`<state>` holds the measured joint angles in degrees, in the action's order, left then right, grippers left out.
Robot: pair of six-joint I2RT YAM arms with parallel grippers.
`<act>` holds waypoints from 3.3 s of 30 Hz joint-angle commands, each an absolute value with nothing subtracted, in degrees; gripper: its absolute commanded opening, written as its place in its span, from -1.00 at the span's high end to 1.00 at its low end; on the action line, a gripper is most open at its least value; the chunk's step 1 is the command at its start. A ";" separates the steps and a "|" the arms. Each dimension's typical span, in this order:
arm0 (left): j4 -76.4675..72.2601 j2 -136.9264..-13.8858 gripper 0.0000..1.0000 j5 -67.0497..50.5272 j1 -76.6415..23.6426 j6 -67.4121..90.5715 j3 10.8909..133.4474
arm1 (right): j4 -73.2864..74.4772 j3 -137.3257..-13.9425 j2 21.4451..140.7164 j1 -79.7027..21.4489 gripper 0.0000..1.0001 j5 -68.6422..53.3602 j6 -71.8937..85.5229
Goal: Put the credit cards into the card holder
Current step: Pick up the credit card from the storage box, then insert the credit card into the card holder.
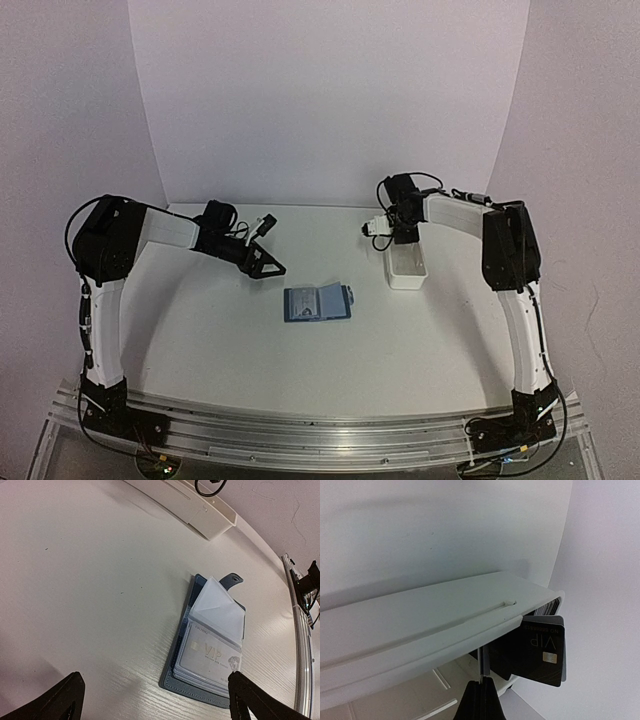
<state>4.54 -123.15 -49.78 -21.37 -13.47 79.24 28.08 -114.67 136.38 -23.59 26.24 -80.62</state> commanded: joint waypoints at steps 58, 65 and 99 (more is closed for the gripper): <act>-57.38 -108.49 0.26 -70.06 -25.57 47.31 76.22 | -58.19 -72.39 107.58 -40.52 1.00 -24.88 31.33; -53.14 -108.04 1.00 -70.69 -25.80 46.99 75.74 | -55.59 -73.85 108.04 -40.53 1.00 -25.20 29.37; -8.13 -118.38 1.00 -41.82 -32.64 26.03 71.17 | 11.36 -80.64 120.25 -43.51 -0.02 4.98 30.32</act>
